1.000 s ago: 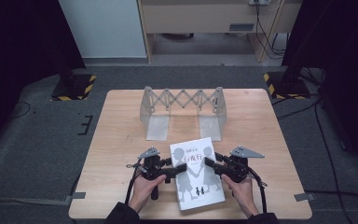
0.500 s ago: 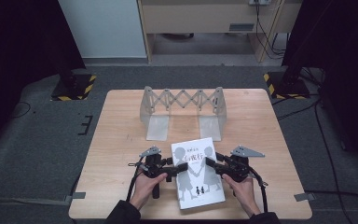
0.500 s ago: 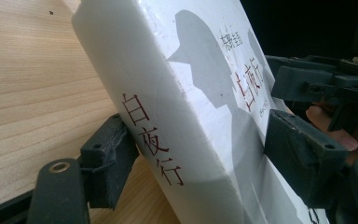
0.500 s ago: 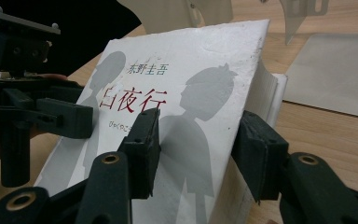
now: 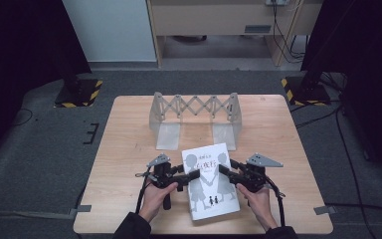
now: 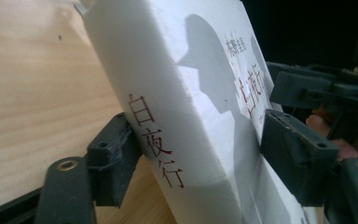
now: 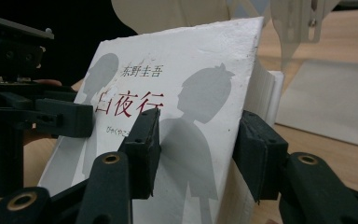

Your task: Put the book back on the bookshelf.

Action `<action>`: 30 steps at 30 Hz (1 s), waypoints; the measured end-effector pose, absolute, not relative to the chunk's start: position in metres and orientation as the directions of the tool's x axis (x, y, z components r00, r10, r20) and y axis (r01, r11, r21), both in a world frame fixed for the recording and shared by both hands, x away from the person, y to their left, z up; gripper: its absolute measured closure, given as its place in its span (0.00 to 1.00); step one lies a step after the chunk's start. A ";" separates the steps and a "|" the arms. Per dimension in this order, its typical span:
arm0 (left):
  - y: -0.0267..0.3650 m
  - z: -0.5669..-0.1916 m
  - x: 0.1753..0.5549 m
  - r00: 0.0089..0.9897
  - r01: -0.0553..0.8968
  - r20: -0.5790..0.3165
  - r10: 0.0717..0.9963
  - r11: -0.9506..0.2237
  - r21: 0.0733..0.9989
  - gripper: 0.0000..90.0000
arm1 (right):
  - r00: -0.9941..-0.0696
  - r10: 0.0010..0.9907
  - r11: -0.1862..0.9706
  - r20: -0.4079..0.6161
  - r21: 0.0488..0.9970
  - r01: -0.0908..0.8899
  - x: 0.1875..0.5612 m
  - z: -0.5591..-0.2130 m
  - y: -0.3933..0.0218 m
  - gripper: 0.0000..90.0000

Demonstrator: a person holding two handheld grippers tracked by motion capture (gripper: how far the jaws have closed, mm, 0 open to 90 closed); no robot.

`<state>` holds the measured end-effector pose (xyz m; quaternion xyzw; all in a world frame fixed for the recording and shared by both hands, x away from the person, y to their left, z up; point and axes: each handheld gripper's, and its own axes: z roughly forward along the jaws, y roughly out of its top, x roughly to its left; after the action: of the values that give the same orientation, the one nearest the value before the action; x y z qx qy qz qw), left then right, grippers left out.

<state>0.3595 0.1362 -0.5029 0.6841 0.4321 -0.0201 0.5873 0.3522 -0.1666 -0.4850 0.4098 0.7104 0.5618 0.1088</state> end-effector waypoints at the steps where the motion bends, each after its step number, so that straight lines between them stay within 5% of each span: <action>1: 0.136 -0.500 0.359 0.629 0.606 -0.530 0.570 0.068 0.792 0.35 | -0.645 0.701 0.029 0.304 0.891 0.452 0.352 -0.483 -0.167 0.59; 18: 0.135 -0.461 0.348 0.696 0.459 -0.434 0.573 0.110 0.882 0.46 | -0.680 0.679 -0.052 0.277 0.942 0.331 0.345 -0.462 -0.168 0.61; 30: 0.130 -0.474 0.340 0.734 0.402 -0.382 0.561 0.093 0.911 0.41 | -0.698 0.655 -0.061 0.290 0.941 0.334 0.341 -0.466 -0.176 0.61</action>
<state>0.3397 0.1300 -0.4740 0.6705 0.3592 0.0614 0.6463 0.3409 -0.1764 -0.4665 0.3673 0.6732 0.6290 0.1276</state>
